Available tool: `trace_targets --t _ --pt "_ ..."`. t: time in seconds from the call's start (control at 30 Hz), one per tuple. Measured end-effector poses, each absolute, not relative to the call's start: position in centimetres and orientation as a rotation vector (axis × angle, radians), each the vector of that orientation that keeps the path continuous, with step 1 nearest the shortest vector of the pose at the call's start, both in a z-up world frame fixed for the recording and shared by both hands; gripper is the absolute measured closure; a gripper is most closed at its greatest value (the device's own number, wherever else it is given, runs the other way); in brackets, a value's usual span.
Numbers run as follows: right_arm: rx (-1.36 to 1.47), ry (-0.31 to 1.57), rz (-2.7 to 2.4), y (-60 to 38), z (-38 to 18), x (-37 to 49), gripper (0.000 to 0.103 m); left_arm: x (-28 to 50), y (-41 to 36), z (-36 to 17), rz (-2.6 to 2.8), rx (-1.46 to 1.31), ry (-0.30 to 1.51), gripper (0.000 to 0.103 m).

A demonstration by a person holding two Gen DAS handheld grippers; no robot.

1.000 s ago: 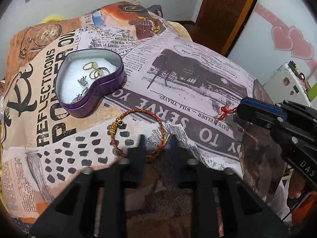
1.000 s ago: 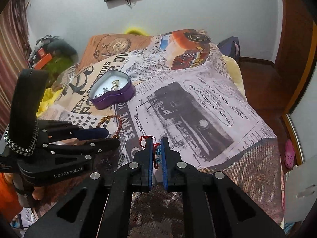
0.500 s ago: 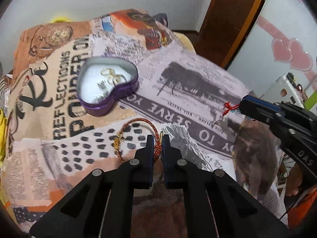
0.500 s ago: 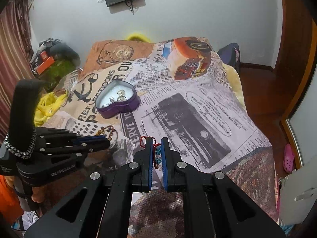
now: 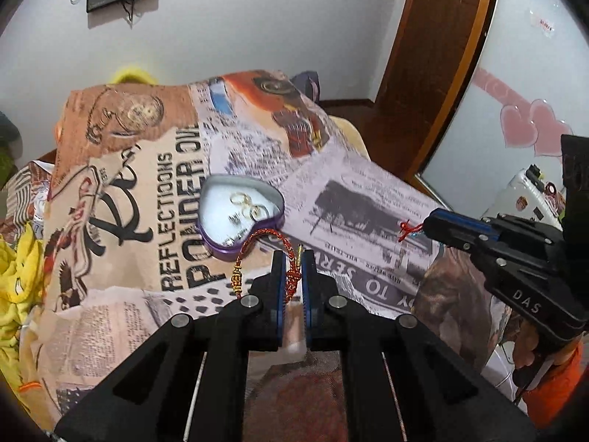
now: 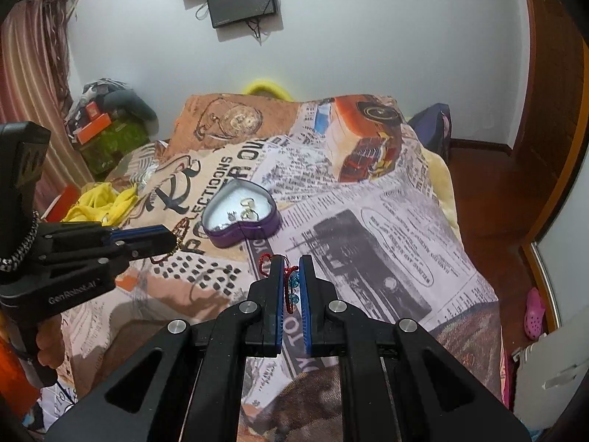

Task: Organize jewelry
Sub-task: 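Carry the beaded charm and braided bracelet over the heart tin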

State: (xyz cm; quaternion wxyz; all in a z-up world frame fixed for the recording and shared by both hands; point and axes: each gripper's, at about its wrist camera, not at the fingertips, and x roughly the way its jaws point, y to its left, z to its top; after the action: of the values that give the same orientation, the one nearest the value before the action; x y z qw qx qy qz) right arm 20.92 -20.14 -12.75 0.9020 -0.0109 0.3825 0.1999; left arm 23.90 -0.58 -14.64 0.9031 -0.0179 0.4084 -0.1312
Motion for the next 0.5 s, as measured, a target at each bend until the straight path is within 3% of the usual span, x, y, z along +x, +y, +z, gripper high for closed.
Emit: trace_targets --t 0.5 --pt "-0.020 0.743 0.457 -18.1 -11.6 23.1 0.096 26.2 1.7 -12.5 -0.245 -0.066 0.778 0.097"
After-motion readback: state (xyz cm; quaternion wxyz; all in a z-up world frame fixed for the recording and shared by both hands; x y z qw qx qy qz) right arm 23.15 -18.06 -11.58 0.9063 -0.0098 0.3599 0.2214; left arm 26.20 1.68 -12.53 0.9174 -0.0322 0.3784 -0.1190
